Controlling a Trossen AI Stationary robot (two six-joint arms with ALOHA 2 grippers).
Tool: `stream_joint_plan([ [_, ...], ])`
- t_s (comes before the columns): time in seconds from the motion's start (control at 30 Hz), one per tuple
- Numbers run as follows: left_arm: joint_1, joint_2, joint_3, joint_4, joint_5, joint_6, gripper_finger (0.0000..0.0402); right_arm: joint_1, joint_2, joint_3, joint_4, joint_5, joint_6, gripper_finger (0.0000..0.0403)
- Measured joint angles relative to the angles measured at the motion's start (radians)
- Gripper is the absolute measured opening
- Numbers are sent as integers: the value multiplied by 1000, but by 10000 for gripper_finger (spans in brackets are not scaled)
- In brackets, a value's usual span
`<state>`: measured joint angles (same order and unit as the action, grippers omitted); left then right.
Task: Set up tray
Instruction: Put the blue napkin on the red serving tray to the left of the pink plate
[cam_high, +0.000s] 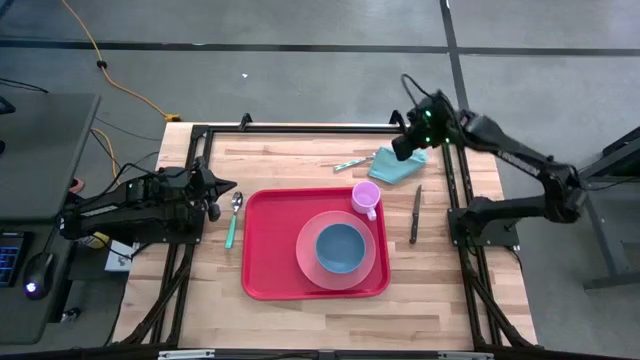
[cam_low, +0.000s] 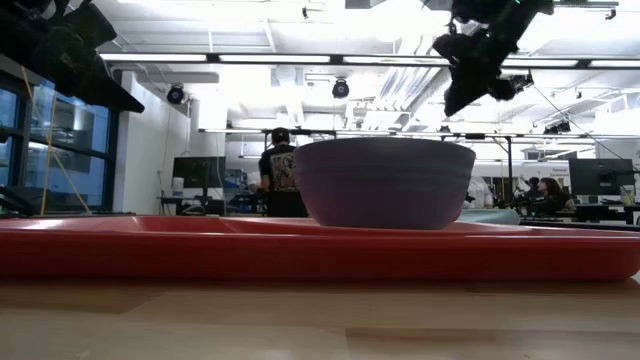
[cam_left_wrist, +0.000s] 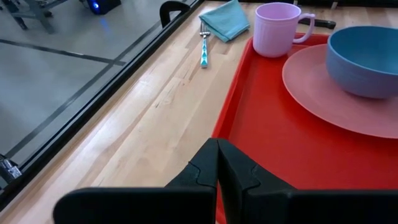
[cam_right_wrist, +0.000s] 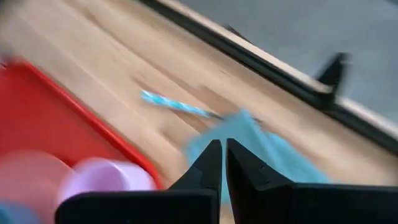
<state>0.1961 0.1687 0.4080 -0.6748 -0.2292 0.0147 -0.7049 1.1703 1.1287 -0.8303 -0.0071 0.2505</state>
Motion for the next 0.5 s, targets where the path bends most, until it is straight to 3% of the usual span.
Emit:
stream_joint_plan([
  [0.2, 0, 0, 0, 0, 3, -13, 40, -65, 136, 220, -273, 94, -207, 0],
  [0.5, 0, 0, 0, 0, 4, -24, 40, -234, 236, 248, -391, -20, -283, 0],
])
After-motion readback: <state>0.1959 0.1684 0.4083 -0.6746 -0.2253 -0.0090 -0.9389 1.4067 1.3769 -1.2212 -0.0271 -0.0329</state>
